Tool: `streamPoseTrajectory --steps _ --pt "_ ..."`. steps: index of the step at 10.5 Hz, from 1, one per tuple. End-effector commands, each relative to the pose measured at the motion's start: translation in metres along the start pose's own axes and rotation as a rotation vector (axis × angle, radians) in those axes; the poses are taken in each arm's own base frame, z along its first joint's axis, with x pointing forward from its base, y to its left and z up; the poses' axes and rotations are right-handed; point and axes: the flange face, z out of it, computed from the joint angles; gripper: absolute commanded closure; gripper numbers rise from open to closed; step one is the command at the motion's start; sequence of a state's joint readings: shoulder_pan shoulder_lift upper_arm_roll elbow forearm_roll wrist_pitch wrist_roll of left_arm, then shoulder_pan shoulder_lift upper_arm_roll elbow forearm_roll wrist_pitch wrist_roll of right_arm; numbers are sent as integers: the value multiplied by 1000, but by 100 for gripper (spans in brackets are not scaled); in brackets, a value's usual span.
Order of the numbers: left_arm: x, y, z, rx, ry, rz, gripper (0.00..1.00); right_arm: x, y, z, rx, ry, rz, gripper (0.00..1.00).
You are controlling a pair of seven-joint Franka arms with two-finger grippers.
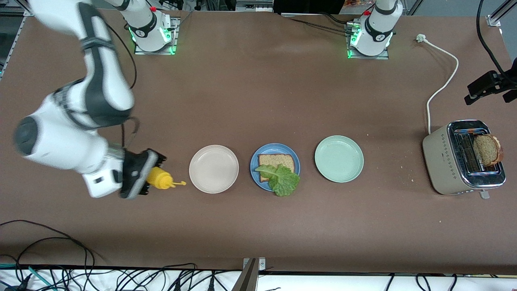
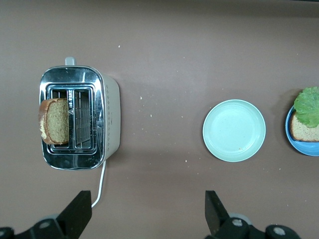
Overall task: Make sandwich in blue plate with both arms
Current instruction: 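Carry the yellow bottle back beside the white plate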
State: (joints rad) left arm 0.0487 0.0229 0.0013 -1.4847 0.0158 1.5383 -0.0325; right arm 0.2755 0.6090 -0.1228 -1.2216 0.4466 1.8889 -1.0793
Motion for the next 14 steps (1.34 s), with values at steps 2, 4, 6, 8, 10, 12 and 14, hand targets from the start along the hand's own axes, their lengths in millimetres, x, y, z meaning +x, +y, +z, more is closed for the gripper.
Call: streamPoseTrajectory --steps 2,4,6,8,10,12,14 --pt "1 0 -5 18 -1 12 0 -112 38 3 195 249 -170 100" --pt "1 6 -5 16 -1 11 0 -164 44 25 257 393 -253 100" --pt "1 1 -4 16 -5 0 0 -206 42 47 289 520 -307 100" --pt "4 -19 3 16 -19 -25 0 -256 39 81 318 682 -348 100" --pt "9 -20 14 18 -37 -30 0 -295 41 111 346 800 -378 100" --pt "13 -30 19 23 -45 -40 0 -326 42 131 351 868 -405 100" --pt "18 -33 30 32 -59 -43 0 -352 42 161 346 955 -417 100"
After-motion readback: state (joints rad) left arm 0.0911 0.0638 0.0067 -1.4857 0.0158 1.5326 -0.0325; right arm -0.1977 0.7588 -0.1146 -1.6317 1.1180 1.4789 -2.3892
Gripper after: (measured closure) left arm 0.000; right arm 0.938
